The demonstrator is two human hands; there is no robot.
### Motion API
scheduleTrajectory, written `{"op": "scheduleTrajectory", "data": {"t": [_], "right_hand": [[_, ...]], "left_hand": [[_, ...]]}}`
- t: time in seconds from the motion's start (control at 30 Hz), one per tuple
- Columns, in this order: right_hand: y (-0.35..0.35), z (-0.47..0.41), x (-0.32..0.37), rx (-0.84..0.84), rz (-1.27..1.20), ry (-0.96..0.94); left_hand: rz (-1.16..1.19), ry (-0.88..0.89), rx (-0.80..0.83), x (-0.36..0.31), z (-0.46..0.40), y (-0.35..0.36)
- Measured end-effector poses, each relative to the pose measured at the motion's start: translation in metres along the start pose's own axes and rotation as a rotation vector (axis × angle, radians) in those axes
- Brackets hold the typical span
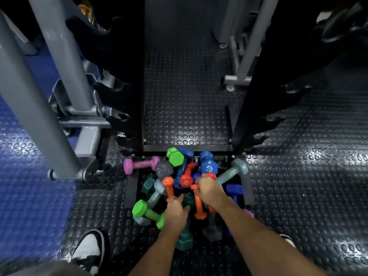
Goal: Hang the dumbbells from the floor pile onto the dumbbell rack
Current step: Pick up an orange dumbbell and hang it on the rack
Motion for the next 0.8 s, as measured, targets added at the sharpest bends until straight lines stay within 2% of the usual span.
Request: {"op": "scheduleTrajectory", "data": {"t": [0.3, 0.4, 0.5, 0.6, 0.73, 0.8], "right_hand": [[-0.010, 0.030, -0.011, 0.059, -0.061, -0.127], [-0.003, 0.042, -0.011, 0.097, 0.023, -0.193], [-0.001, 0.061, -0.008, 0.116, 0.077, -0.232], [-0.015, 0.079, -0.008, 0.084, -0.044, -0.228], [-0.062, 0.106, -0.002, -0.046, -0.251, -0.215], [-0.085, 0.120, 0.004, -0.124, -0.362, -0.233]], "left_hand": [[0.010, -0.004, -0.023, 0.002, -0.001, -0.008], [0.014, 0.018, 0.073, -0.001, -0.001, -0.014], [0.121, 0.039, 0.200, -0.004, 0.005, -0.023], [0.208, 0.047, 0.279, -0.004, 0.015, -0.026], [0.353, 0.065, 0.191, -0.003, 0.030, -0.033], [0.573, 0.077, 0.150, -0.025, 0.048, -0.044]]}}
Point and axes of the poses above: each hand's wrist, its own z-axis away from the middle knuckle, its own y-axis out of the palm, x = y × z, the point moved 4 cm from there along -z, towards the middle knuckle, and after that the axes turned 10 degrees about x, right-handed, at the moved point
